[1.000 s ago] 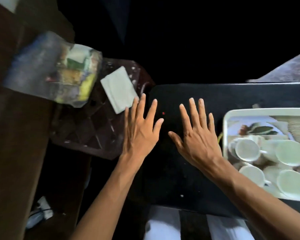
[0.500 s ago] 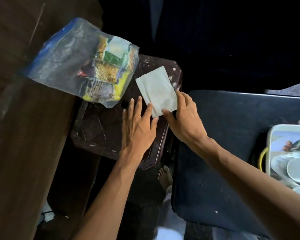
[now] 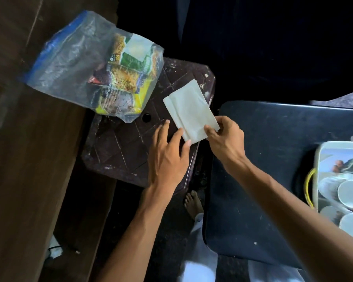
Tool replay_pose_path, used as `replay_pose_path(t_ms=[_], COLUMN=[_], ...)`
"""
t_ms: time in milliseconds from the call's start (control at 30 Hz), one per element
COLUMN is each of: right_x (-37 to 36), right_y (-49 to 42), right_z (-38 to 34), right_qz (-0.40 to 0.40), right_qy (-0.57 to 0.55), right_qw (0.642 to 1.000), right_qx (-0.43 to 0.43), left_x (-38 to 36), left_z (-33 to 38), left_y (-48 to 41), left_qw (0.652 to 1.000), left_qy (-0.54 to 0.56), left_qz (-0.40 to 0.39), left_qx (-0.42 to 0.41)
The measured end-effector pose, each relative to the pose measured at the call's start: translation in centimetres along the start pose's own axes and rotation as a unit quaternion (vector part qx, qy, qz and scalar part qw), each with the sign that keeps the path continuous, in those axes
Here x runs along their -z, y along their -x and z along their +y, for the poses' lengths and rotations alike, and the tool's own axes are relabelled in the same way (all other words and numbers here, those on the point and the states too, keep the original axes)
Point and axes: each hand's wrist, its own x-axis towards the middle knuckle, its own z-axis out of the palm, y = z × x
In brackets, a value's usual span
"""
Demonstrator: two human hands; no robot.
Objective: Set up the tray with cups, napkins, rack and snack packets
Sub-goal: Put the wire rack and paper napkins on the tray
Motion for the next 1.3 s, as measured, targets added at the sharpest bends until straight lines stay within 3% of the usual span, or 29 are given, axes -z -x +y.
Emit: replay_pose_path(t_ms=[133,267,333,433,533,800,933,1100,1300], right_x=[3.3,7.7,10.0,13.5,17.0,25.2,29.6,34.7,39.5], right_y=[2.9,6.2,7.6,9.2,10.2,11.6,12.5,13.8,15.5], right_z=[1.4,3.4,4.7,6.5,8.4,13.0,14.8,17.2,20.4], right_qz=[-0.039,-0.083,-0.099,-0.086,-0.020,0.100,0.140,0.225,0.394], right_qy=[-0.118,-0.220,-0.227,-0.202,-0.129,-0.155,-0.150,-0.108,-0.036], right_qw=[0.991,0.970,0.967,0.974,0.990,0.979,0.976,0.967,0.918], right_qx=[-0.050,-0.068,-0.062,-0.055,-0.054,-0.090,-0.079,-0.056,-0.041], left_x=[-0.3,-1.0,-1.8,-3.1,-4.4,-7.9,-9.4,-11.2,-14.1], left_z=[2.4,5.6,7.5,10.3,13.2,21.8,26.4,32.9,41.8], left_y=[1.6,2.9,3.4,4.0,4.3,5.7,5.4,3.9,4.1], left_qw=[0.977,0.905,0.862,0.826,0.835,0.861,0.892,0.933,0.906], left_qy=[0.181,0.369,0.445,0.499,0.491,0.463,0.422,0.296,0.188], left_qz=[0.054,-0.020,-0.041,-0.035,-0.035,-0.135,-0.141,-0.183,-0.202], left_qx=[0.096,0.212,0.239,0.260,0.248,0.159,0.084,-0.092,-0.321])
